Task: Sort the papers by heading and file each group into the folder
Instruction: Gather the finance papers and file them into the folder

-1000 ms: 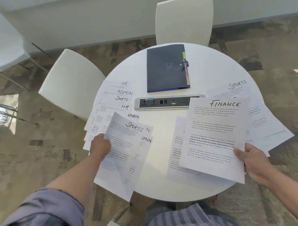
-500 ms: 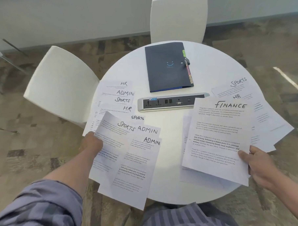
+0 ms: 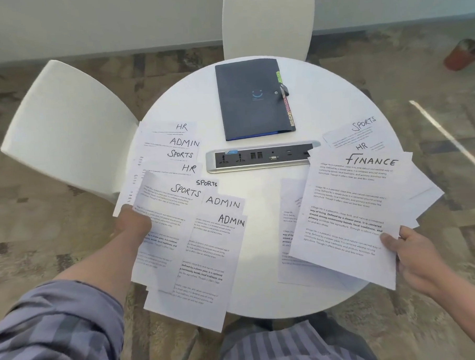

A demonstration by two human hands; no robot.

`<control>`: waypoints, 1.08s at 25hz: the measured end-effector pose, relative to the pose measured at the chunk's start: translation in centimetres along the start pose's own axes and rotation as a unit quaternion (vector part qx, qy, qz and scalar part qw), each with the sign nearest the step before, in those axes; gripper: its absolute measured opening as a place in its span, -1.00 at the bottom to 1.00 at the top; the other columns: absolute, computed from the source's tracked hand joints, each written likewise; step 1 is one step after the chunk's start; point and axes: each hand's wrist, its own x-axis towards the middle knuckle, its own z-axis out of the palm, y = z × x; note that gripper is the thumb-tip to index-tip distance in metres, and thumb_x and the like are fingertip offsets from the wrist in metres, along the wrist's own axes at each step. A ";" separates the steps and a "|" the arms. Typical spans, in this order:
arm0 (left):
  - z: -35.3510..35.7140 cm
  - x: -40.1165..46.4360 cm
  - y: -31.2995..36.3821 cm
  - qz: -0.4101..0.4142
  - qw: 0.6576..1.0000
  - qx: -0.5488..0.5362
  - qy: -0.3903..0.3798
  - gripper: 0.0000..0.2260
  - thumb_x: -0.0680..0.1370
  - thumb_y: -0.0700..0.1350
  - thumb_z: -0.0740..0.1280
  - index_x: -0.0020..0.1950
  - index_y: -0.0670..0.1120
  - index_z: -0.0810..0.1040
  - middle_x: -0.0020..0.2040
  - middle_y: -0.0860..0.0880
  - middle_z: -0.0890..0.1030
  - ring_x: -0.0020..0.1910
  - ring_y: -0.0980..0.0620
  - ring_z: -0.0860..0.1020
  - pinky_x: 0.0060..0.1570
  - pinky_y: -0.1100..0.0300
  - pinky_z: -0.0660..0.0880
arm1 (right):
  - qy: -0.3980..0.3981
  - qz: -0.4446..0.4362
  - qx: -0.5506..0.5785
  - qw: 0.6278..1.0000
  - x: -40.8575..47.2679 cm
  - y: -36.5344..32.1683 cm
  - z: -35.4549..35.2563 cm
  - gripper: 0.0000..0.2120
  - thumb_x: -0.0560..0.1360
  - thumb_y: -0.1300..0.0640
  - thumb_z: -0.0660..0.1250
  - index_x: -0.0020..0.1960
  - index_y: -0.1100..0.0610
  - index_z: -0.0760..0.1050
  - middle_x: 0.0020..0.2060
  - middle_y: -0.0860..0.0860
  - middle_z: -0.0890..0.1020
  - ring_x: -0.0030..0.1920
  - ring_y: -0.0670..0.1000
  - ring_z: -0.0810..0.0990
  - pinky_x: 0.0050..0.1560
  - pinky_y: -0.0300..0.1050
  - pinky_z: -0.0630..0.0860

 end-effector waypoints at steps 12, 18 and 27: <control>4.8 -6.7 4.5 0.127 0.988 0.061 0.069 -0.41 0.58 0.03 0.36 0.55 -0.11 0.30 0.53 -0.19 0.29 0.47 -0.27 0.29 0.38 -0.23 0.35 | 0.022 0.000 0.017 1.000 0.6 -0.1 -3.2 -0.78 0.68 0.33 0.20 0.25 0.23 0.55 0.08 0.04 0.68 0.07 0.08 0.65 0.12 0.11 0.57; 14.8 -20.4 11.5 0.264 0.946 -0.102 -0.157 -0.70 0.59 -0.11 0.40 0.29 -0.17 0.57 0.15 -0.11 0.59 0.11 -0.09 0.59 0.07 0.22 0.40 | 0.022 0.023 -0.005 0.999 3.3 0.9 -7.2 -0.84 0.66 0.32 0.24 0.11 0.15 0.57 0.13 0.15 0.68 0.12 0.21 0.66 0.29 0.28 0.52; 22.2 -30.2 21.3 0.069 0.958 -0.197 -0.195 -0.49 0.56 -0.06 0.38 0.48 -0.14 0.36 0.34 -0.09 0.46 0.23 -0.09 0.50 0.18 0.09 0.48 | -0.001 0.023 -0.015 1.000 8.5 -0.4 -15.0 -0.83 0.67 0.33 0.24 0.14 0.15 0.56 0.01 0.05 0.69 -0.01 0.12 0.67 0.12 0.16 0.56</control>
